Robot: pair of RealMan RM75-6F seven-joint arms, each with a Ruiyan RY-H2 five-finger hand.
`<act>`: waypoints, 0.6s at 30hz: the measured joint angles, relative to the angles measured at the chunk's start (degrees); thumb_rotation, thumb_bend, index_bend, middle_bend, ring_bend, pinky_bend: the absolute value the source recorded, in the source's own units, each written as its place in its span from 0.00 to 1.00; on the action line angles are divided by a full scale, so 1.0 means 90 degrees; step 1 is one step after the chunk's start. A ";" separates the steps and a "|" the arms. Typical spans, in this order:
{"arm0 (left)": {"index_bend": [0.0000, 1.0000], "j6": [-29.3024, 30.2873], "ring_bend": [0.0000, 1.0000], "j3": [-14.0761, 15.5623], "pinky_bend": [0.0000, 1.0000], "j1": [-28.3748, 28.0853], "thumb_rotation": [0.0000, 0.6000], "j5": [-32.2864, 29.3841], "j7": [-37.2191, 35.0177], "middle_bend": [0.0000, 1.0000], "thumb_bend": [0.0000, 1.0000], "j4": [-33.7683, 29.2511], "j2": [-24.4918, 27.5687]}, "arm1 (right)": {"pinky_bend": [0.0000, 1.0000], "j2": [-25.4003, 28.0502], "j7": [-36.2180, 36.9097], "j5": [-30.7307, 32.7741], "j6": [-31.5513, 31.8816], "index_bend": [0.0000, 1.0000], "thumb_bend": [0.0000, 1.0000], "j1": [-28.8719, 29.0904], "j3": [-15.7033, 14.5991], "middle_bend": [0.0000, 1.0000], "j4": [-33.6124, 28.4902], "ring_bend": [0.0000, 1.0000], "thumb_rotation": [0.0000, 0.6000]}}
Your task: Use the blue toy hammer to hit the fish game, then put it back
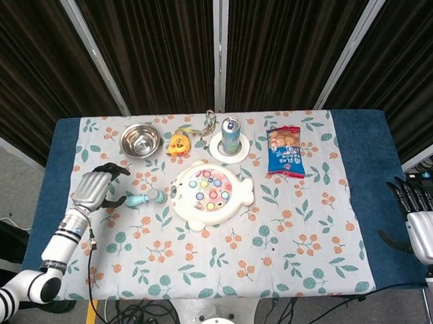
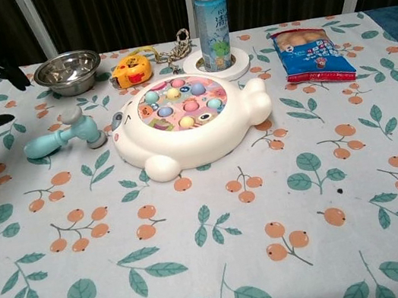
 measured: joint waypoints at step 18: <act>0.33 0.0427 0.17 0.0122 0.24 -0.0265 1.00 -0.0819 0.1448 0.31 0.29 0.0258 -0.1128 | 0.00 -0.0013 0.0129 0.0032 -0.0012 0.00 0.09 -0.0029 -0.0033 0.00 0.0078 0.00 1.00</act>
